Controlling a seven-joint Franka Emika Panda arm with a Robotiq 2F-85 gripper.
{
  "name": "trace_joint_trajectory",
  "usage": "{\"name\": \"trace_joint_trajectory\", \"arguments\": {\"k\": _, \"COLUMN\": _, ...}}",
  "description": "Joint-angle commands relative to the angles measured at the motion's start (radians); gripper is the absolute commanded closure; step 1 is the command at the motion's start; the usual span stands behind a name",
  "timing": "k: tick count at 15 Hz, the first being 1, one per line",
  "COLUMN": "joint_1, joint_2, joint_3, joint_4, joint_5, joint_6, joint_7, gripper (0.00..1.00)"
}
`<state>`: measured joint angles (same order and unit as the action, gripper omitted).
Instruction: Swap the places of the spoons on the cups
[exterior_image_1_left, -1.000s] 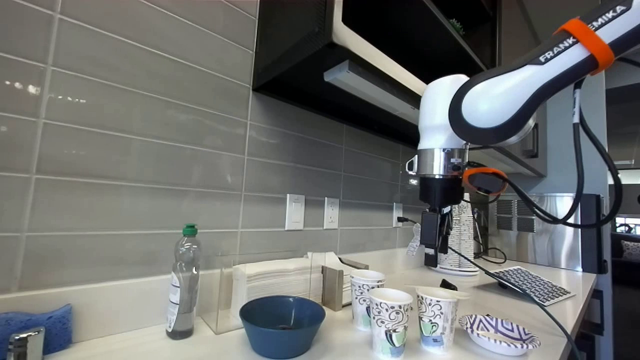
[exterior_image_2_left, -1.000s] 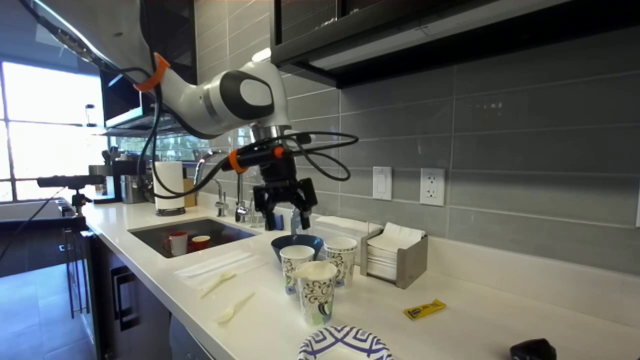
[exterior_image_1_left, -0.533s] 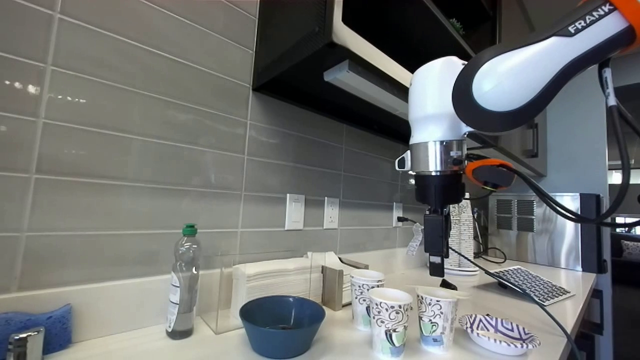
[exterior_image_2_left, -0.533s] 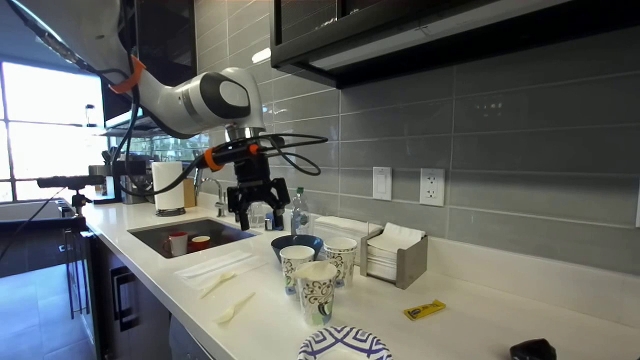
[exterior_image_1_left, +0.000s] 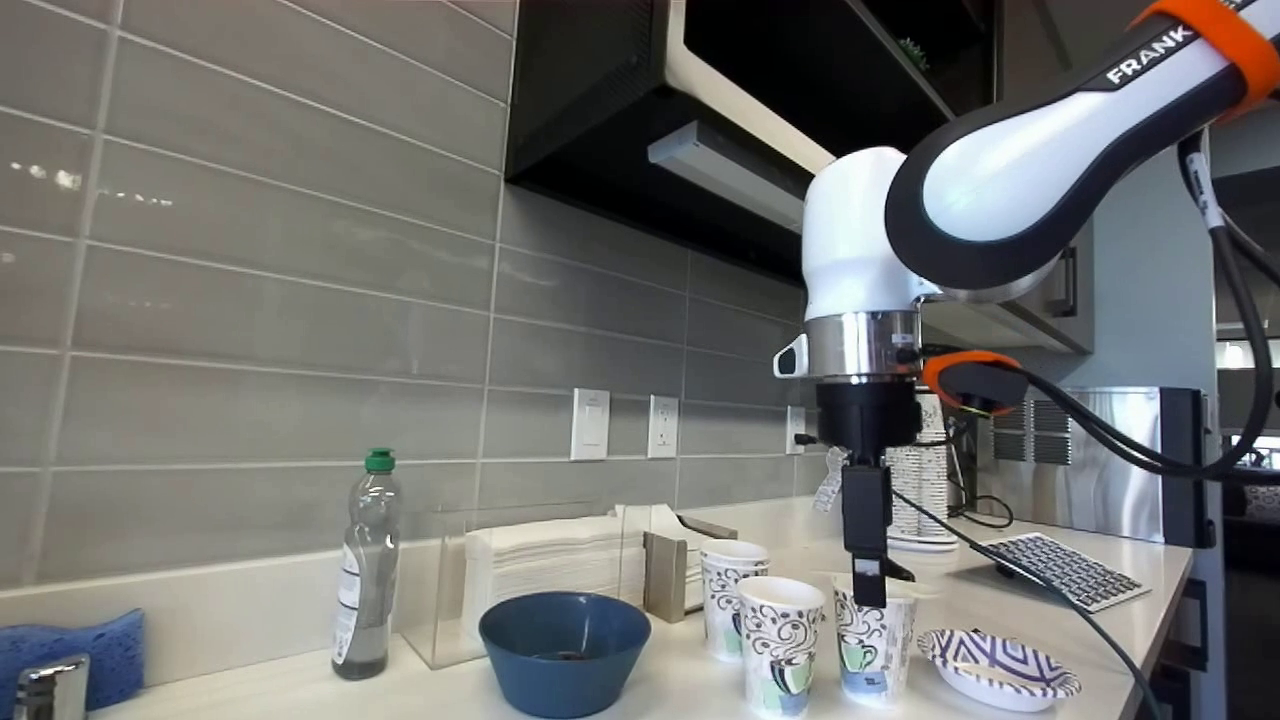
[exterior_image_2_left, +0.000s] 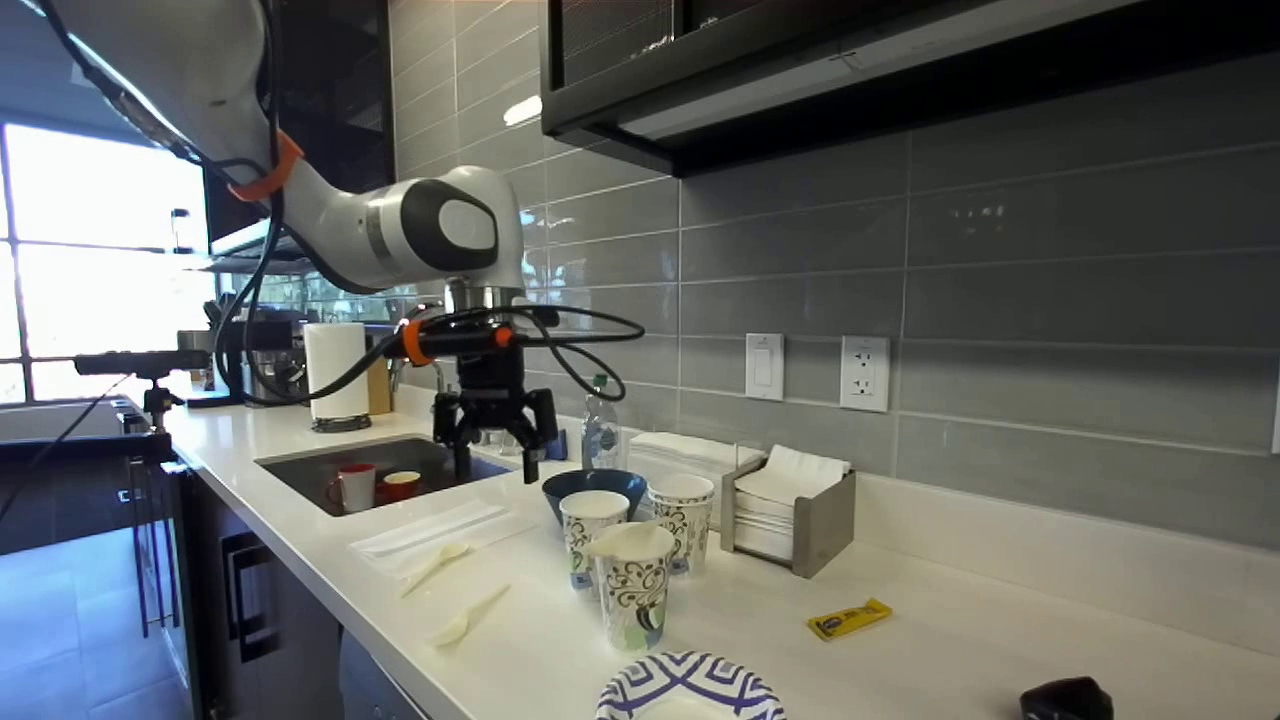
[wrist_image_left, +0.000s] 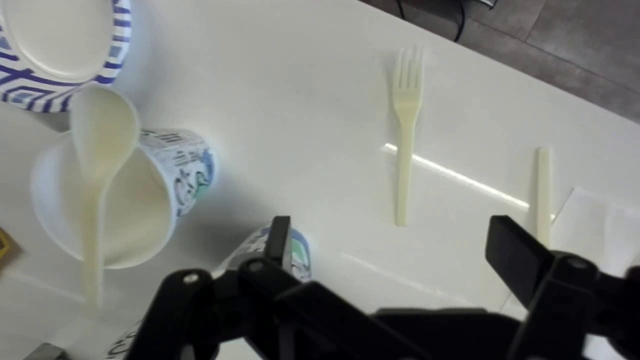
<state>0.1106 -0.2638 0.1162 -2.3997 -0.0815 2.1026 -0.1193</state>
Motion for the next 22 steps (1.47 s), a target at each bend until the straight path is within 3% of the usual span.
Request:
{"name": "trace_joint_trajectory", "arguments": {"k": 1, "joint_1": 0.048, "joint_2": 0.030, "joint_3": -0.009, "joint_4": -0.041, "joint_5": 0.102, "joint_6": 0.044, "joint_7": -0.084, "gripper": 0.00}}
{"name": "trace_joint_trajectory", "arguments": {"k": 4, "joint_1": 0.060, "joint_2": 0.040, "joint_3": -0.007, "joint_4": -0.096, "joint_5": 0.126, "joint_6": 0.106, "joint_7": -0.120, "gripper": 0.00}}
{"name": "trace_joint_trajectory", "arguments": {"k": 12, "joint_1": 0.054, "joint_2": 0.121, "joint_3": -0.010, "joint_4": -0.207, "joint_5": 0.122, "joint_6": 0.407, "joint_7": -0.116, "gripper": 0.00}}
{"name": "trace_joint_trajectory", "arguments": {"k": 21, "joint_1": 0.037, "joint_2": 0.228, "joint_3": -0.021, "joint_4": -0.216, "joint_5": 0.138, "joint_6": 0.533, "joint_7": -0.145, "gripper": 0.00}}
{"name": "trace_joint_trajectory", "arguments": {"k": 22, "joint_1": 0.034, "joint_2": 0.235, "joint_3": -0.021, "joint_4": -0.213, "joint_5": 0.139, "joint_6": 0.533, "joint_7": -0.149, "gripper": 0.04}}
